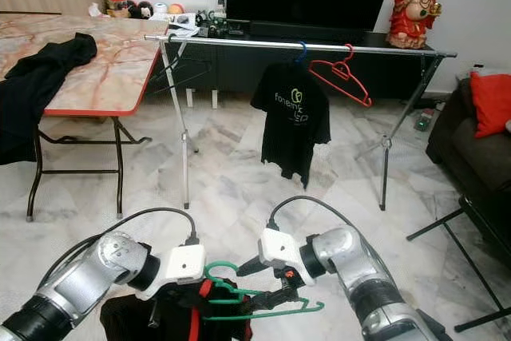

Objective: Hang hanger

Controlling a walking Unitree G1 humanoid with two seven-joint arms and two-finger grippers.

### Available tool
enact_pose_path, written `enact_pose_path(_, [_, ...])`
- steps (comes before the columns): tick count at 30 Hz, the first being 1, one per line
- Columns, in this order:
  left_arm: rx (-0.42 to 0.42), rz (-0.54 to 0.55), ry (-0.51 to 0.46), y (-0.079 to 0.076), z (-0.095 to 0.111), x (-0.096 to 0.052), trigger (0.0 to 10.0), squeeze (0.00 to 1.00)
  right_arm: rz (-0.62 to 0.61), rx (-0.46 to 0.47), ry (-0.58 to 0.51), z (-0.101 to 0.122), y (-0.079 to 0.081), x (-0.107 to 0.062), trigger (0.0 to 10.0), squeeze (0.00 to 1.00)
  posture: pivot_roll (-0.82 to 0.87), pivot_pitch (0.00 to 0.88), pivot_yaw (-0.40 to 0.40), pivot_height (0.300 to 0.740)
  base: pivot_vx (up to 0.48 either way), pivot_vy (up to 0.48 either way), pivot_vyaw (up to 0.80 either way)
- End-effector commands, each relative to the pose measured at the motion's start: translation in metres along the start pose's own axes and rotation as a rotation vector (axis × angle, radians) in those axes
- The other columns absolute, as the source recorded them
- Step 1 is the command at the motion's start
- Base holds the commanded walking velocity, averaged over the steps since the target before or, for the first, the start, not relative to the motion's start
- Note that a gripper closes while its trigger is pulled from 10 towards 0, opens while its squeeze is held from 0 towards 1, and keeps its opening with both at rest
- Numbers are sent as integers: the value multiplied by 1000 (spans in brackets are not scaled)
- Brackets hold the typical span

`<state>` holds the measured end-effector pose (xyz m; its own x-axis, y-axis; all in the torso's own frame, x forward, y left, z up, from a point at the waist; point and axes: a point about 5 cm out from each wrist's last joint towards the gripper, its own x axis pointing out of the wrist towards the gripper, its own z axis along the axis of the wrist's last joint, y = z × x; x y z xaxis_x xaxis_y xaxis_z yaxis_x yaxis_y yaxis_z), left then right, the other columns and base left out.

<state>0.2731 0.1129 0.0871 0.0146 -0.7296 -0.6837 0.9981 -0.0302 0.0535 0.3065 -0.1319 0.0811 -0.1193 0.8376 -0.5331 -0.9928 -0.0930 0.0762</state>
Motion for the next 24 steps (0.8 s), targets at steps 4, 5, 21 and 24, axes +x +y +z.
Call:
enact_pose_path(4, [26, 26, 1, 9, 13, -4, 10000, 0, -21, 0, 3, -2, -1, 0, 10000, 0, 82, 4, -108, 740, 0, 0, 0])
enact_pose_path(5, [27, 29, -4, 11, 16, -4, 10000, 0, -17, 7, -4, -2, -1, 2, 10000, 0, 82, 4, -108, 740, 0, 0, 0])
enact_pose_path(21, [34, 62, -3, 21, 26, 0, 10000, 0, -1, 38, -5, -6, 1, 7, 0, 0, 87, 0, -101, 740, 0, 0, 0])
enact_pose_path(24, [29, 68, -1, 23, 25, 0, 10000, 0, -17, 44, 9, -9, 2, 6, 0, 0, 87, 0, -100, 740, 0, 0, 0])
